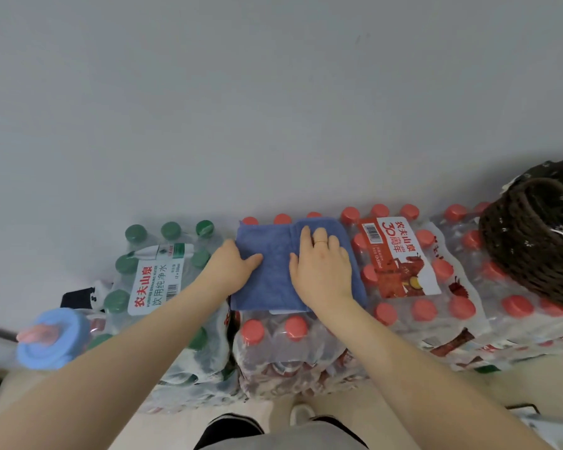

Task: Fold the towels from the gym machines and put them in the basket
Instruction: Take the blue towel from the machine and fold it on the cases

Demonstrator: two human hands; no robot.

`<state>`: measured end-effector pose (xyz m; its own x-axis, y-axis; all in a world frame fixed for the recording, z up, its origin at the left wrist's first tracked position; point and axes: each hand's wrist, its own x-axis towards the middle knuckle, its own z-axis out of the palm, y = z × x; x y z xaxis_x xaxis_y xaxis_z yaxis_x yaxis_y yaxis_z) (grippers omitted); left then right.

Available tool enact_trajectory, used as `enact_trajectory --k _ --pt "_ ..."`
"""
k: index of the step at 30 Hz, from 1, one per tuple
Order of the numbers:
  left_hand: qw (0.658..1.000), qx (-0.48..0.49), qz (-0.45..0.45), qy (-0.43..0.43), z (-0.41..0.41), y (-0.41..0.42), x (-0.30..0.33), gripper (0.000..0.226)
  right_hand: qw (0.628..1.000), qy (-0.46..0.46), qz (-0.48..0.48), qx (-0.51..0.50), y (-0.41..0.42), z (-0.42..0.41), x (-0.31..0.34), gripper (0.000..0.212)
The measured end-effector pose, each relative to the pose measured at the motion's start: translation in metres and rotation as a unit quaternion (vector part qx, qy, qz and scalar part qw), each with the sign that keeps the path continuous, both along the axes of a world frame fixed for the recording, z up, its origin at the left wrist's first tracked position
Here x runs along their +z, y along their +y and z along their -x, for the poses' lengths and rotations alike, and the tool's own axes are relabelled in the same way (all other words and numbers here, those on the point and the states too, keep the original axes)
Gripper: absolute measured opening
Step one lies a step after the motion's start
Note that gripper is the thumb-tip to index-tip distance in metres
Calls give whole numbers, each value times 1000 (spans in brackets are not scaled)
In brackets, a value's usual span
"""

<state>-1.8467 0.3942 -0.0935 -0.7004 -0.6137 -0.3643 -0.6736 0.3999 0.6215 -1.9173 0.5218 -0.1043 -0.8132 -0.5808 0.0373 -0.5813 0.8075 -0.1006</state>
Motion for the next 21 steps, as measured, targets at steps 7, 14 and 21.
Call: enact_trajectory --k 7,14,21 --pt "964 89 -229 100 -10 -5 2 17 999 -44 9 9 -10 0 6 51" --pt "930 108 -269 228 -17 -14 19 24 994 -92 -16 53 -23 -9 19 49" --pt "913 110 -293 262 -17 -27 32 21 967 -208 -1 147 -24 -23 25 41"
